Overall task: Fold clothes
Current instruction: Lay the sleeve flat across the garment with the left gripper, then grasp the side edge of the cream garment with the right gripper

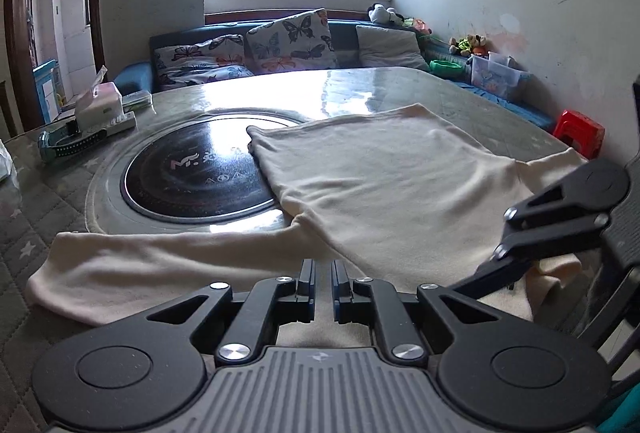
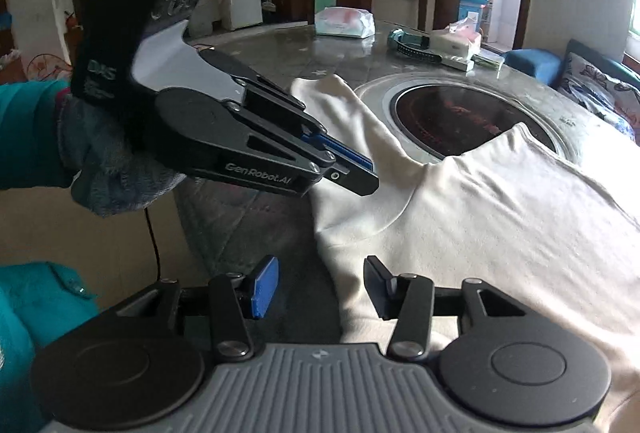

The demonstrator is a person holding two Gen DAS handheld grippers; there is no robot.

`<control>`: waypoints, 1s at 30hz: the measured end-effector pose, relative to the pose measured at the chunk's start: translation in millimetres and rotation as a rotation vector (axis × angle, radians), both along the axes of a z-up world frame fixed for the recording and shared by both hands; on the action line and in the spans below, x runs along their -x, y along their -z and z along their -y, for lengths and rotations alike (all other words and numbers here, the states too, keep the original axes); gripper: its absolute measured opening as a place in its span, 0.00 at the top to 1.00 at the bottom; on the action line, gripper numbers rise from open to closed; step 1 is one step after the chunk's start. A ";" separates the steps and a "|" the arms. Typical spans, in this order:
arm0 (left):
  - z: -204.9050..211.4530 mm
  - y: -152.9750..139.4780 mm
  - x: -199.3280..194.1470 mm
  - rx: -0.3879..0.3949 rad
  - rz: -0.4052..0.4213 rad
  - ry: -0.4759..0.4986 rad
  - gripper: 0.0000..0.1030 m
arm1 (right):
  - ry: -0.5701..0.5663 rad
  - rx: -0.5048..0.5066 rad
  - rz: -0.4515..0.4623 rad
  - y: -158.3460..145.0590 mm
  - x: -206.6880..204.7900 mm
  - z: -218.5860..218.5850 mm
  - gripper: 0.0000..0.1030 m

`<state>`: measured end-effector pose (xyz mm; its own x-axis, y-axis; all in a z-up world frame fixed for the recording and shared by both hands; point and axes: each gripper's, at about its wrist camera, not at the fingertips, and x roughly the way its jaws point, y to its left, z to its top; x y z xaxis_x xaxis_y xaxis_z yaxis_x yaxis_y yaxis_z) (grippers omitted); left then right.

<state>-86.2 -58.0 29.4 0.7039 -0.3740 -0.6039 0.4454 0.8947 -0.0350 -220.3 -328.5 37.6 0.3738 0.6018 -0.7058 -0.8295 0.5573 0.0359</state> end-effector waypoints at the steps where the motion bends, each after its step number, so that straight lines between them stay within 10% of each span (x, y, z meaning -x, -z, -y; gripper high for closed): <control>1: 0.5 -1.4 -1.0 0.000 0.001 -0.001 0.90 | -0.002 0.002 -0.009 1.9 -0.5 -1.4 0.54; 7: 9.6 -8.2 -5.6 0.024 0.014 0.011 0.90 | 0.009 -0.033 -0.016 -6.6 8.7 12.0 0.53; 21: 66.1 -0.3 -3.6 0.069 -0.015 0.160 0.90 | 0.564 -0.073 -0.004 -10.3 -10.2 138.1 0.58; 30: 103.0 16.4 3.3 0.063 -0.060 0.285 0.90 | 0.605 -0.014 0.029 -8.1 -20.4 156.6 0.60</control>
